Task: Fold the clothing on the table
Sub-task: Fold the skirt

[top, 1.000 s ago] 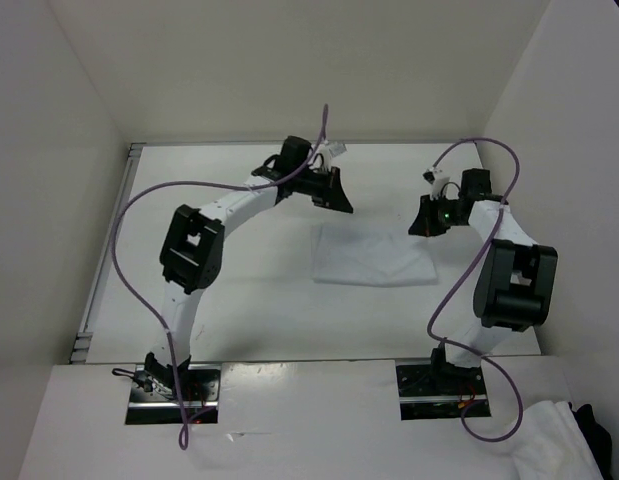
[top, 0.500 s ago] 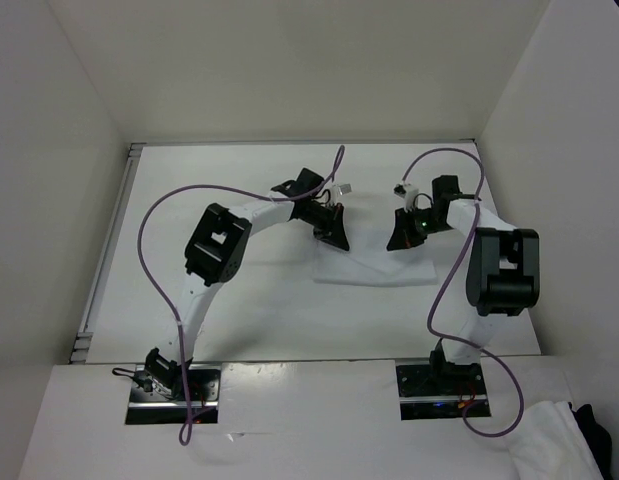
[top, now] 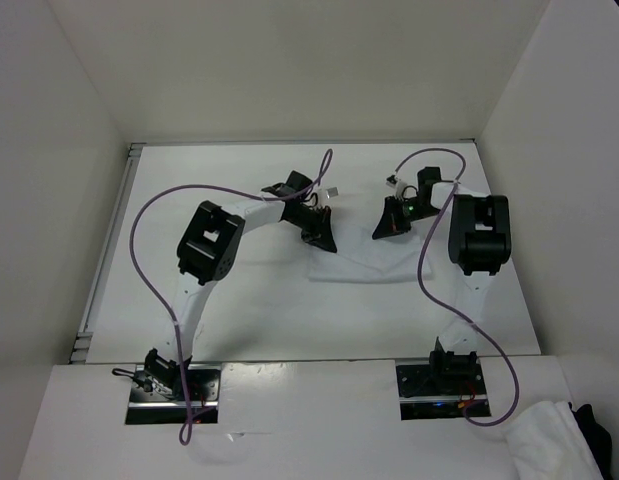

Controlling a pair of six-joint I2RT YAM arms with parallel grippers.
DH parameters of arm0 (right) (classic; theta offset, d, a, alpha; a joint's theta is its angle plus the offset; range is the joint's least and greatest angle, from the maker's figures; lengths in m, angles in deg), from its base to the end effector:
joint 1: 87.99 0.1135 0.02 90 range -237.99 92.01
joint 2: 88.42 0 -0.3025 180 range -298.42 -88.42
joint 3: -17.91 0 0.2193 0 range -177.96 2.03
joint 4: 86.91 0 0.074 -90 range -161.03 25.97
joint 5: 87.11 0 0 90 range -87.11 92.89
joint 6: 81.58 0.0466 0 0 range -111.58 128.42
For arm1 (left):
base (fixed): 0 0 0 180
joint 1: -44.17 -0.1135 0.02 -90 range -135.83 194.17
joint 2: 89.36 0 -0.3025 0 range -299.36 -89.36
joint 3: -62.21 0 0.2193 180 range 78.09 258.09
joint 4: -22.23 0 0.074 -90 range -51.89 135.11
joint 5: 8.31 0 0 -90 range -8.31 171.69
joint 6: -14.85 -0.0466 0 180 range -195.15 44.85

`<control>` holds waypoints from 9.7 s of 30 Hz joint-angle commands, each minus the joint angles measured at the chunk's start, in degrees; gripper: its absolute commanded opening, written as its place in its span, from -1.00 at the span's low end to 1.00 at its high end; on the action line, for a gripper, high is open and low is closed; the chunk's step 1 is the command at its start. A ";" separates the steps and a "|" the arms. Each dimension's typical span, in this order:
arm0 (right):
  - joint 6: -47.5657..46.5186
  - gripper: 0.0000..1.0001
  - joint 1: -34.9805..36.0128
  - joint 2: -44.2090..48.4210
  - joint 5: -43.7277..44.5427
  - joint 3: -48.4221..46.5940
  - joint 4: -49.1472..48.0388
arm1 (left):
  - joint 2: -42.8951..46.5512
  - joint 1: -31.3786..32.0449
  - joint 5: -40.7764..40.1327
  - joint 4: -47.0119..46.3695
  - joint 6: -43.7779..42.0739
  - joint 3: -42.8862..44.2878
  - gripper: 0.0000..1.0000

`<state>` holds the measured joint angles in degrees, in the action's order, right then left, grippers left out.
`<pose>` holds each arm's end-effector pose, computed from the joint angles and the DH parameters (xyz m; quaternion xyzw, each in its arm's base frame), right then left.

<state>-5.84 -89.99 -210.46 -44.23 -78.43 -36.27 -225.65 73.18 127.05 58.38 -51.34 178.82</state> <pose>0.4040 0.0201 0.1721 -0.1445 0.8999 0.3775 0.1640 0.4257 -0.2740 0.1604 0.1532 0.8759 -0.4507 0.0788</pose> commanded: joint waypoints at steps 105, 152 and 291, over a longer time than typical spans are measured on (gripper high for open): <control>0.96 -1.00 -0.37 11.73 -2.28 -23.51 22.91 | 5.60 -1.16 -7.48 -2.69 -3.33 -8.10 -0.19; 27.36 -0.22 15.27 10.86 12.75 -2.33 -11.30 | 1.64 2.10 -5.10 -5.86 2.82 0.97 -0.16; 9.08 -1.00 9.12 -6.10 3.87 -2.15 -1.45 | 10.52 -2.03 -6.60 -7.00 4.14 -19.25 -0.95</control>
<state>3.32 -81.08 -214.09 -49.43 -79.74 -37.32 -216.23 71.67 124.52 47.48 -43.82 161.66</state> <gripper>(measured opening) 0.001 0.020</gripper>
